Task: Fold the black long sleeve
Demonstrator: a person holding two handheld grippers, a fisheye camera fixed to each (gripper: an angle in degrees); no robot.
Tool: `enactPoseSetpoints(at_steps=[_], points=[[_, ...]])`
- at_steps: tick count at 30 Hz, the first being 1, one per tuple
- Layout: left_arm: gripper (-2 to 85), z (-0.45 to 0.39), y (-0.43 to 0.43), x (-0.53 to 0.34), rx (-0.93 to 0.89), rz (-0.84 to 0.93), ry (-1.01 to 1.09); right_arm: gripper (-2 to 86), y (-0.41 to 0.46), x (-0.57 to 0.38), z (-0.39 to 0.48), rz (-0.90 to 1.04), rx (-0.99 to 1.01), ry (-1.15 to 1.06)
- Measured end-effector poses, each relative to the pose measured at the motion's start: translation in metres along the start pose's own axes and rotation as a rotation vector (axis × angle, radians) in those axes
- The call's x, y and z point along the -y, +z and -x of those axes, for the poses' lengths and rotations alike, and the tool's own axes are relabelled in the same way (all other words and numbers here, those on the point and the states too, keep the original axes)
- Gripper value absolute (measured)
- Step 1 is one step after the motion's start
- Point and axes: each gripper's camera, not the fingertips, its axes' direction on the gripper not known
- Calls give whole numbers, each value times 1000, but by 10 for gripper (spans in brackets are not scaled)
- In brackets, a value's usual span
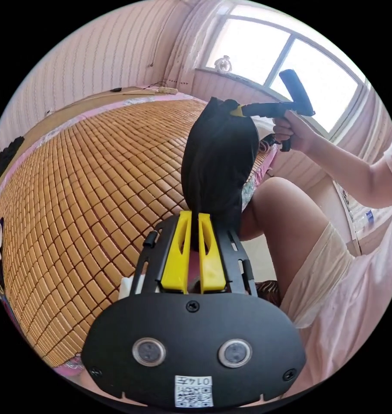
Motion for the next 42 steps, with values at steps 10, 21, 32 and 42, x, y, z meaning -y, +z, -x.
enactPoseSetpoints(at_steps=[10,21,32,42], points=[[-1,-103,-47,120,-136,-201,396,3,-175,-131,10,-361,-65,320],[48,-199,142,453,-194,-125,350,75,-316,-95,-191,-47,-658,829],[47,-135,116,312,-189,47,389,2,-186,-116,-197,14,-677,753],[40,-30,-131,62,131,-91,-3,51,-115,-77,-27,-37,-506,431]])
